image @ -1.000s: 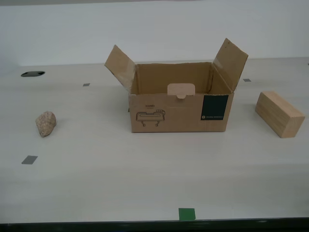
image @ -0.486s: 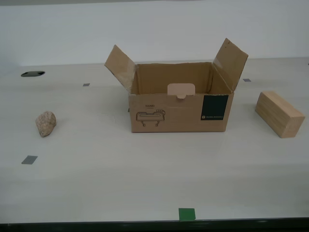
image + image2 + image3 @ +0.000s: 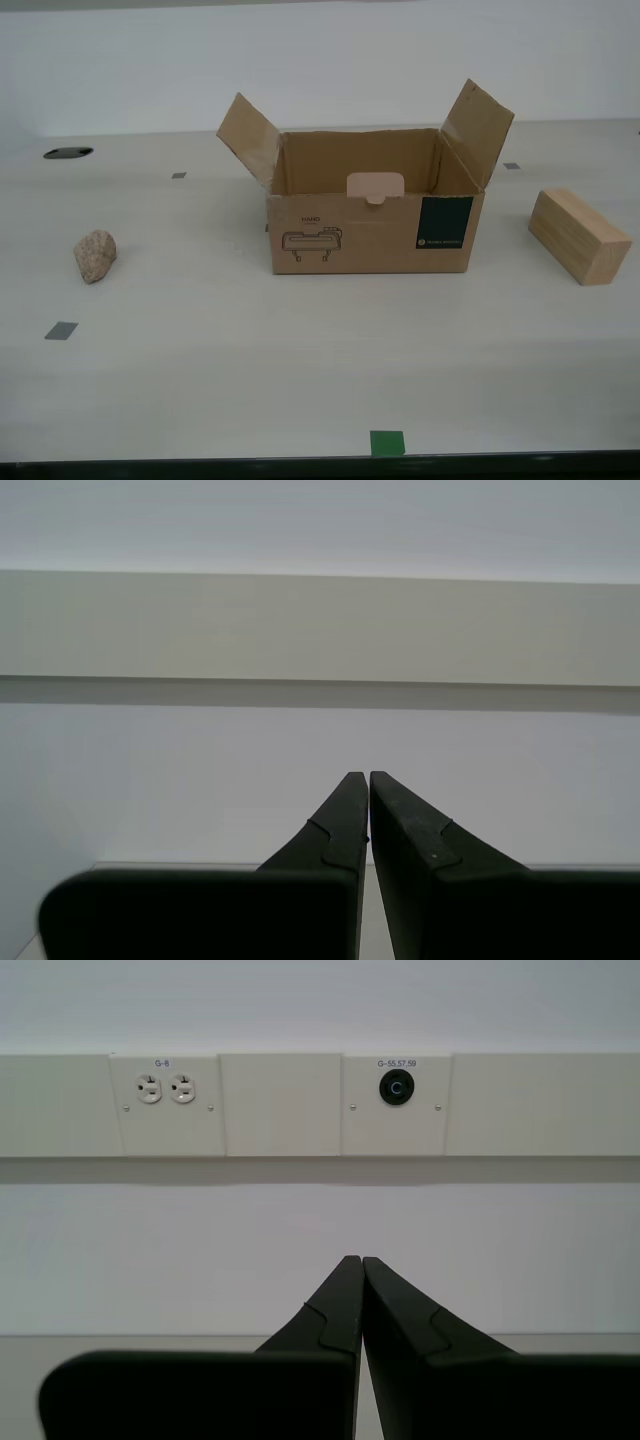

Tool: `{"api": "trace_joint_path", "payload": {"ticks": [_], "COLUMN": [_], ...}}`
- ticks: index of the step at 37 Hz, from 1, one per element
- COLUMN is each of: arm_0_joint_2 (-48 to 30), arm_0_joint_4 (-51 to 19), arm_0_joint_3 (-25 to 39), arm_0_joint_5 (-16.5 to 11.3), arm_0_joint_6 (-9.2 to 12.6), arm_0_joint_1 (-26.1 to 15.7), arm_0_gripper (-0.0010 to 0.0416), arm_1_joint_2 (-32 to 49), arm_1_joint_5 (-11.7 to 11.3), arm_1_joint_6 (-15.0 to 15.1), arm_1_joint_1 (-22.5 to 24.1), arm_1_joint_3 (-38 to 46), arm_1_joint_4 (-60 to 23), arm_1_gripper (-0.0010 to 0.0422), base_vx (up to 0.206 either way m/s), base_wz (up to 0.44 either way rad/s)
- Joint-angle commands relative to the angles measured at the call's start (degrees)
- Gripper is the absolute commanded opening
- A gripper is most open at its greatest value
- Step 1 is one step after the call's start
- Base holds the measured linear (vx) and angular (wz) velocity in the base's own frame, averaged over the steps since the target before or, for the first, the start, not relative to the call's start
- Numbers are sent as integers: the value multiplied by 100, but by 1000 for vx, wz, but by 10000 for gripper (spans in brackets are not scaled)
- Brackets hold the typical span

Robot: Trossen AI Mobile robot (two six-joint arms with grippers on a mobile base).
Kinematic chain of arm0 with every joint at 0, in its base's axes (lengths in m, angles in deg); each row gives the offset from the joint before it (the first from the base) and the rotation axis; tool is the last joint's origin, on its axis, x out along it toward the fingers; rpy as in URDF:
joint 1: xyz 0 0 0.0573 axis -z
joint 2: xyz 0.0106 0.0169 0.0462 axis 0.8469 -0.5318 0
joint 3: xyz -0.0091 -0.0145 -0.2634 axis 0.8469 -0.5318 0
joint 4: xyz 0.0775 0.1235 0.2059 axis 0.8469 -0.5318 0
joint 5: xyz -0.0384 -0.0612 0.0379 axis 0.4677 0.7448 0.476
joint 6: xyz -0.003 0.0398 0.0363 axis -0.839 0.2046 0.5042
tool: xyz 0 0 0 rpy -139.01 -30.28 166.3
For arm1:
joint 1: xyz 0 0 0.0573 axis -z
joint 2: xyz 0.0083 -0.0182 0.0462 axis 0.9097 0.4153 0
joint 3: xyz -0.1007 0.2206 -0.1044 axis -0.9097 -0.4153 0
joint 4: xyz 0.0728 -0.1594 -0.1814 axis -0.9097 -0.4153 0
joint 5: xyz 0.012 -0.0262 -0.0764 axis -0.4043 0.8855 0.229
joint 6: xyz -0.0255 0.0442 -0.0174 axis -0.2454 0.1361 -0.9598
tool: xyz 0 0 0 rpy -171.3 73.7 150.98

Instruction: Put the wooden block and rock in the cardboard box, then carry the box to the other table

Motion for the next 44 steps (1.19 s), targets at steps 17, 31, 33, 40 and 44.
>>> {"api": "trace_joint_path", "payload": {"ticks": [17, 31, 33, 40, 44], "arm_0_joint_2": [2, 2, 2, 2, 2], "arm_0_joint_4": [26, 26, 24, 26, 26], "arm_0_joint_3": [4, 4, 4, 4, 4], "arm_0_joint_5": [2, 2, 2, 2, 2], "arm_0_joint_6": [2, 2, 2, 4, 2], "arm_0_joint_1": [-4, -4, -4, -4, -4], "arm_0_gripper": [0, 0, 0, 0, 0], "arm_1_joint_2": [0, 0, 0, 0, 0], "arm_1_joint_5": [-11, -13, -13, -11, -11], "arm_1_joint_6": [9, 9, 7, 2, 2], "arm_1_joint_1": [0, 0, 0, 2, 2], "arm_1_joint_3": [2, 2, 2, 4, 2], "arm_1_joint_4": [33, 35, 35, 35, 35], "arm_1_gripper": [0, 0, 0, 0, 0], "base_vx": [0, 0, 0, 0, 0], "base_wz": [0, 0, 0, 0, 0]}}
